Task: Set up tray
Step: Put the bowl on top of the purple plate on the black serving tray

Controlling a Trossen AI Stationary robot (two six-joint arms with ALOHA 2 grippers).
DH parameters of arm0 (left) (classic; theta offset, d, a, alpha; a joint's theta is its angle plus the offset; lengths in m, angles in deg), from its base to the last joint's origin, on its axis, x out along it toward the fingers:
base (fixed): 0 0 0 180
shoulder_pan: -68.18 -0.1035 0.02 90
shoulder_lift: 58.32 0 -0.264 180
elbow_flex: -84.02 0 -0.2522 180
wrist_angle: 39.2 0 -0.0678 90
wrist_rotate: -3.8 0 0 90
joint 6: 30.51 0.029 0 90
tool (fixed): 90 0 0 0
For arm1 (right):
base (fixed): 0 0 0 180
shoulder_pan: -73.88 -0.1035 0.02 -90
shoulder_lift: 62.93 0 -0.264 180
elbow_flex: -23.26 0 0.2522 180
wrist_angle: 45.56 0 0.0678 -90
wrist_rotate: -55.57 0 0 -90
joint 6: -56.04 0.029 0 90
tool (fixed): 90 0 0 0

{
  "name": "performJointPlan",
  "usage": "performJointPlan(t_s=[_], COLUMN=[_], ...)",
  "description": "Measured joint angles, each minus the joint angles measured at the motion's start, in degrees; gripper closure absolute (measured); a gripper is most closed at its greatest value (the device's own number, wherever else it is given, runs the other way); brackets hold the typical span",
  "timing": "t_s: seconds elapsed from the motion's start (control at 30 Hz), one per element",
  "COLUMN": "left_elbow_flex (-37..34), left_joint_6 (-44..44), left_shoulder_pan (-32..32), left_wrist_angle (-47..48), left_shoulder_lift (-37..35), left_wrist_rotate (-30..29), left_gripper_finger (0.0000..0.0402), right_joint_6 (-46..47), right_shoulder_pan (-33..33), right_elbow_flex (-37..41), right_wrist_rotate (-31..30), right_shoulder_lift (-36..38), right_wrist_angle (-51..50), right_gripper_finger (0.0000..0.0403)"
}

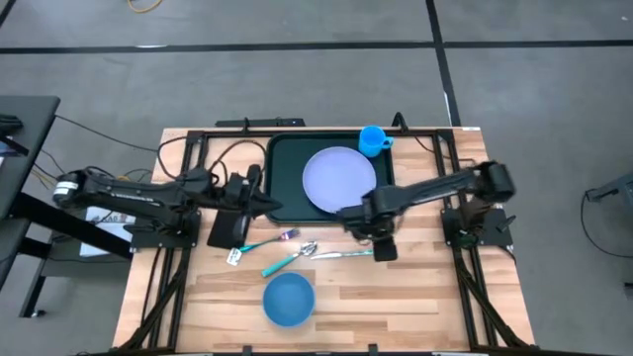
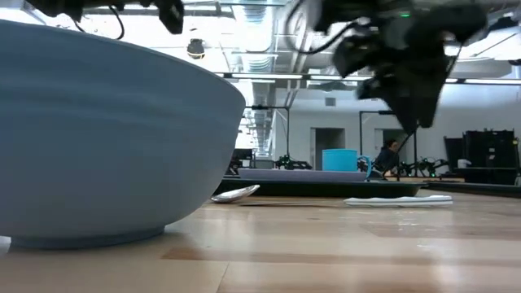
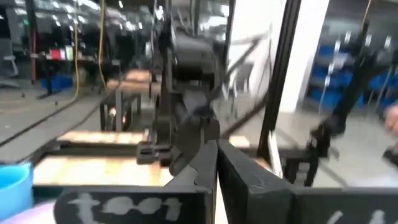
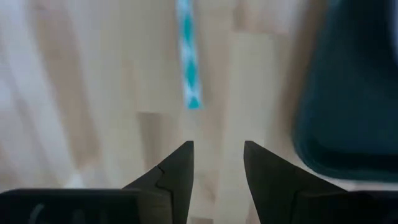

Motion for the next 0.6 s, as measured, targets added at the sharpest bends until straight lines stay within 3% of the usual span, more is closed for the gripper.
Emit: performJointPlan(t_s=[0.13, 0.3, 0.37, 0.47, 0.6], left_elbow_flex=[0.0, 0.2, 0.2, 1.4, 4.7], left_joint_6=[-6.5, -11.8, -15.8, -19.4, -19.9], left_shoulder_pan=[0.0, 0.0, -0.1, 0.8, 4.9], left_wrist_angle=[-6.1, -9.2, -7.3, -1.5, 9.1], left_shoulder_lift=[3.3, 5.8, 6.2, 6.6, 6.5], left_wrist_rotate=[0.0, -1.9, 0.0, 7.6, 12.9], left_gripper_finger=[0.0401, 0.0401, 0.0401, 0.0401, 0.0401], right_joint_6=[2.9, 1.8, 0.1, -4.3, -8.7], right_shoulder_pan=[-2.8, -6.3, -7.7, -9.9, -10.8], right_elbow_flex=[9.5, 20.0, 24.1, 30.4, 37.4], right_wrist_rotate=[-5.9, -10.2, -10.4, -10.4, -10.3], right_shoulder_lift=[9.4, 20.5, 24.2, 28.9, 33.9], right_wrist_angle=[9.2, 28.4, 38.5, 52.7, 64.8], right_gripper_finger=[0.0271, 0.0271, 0.0271, 0.0272, 0.0272])
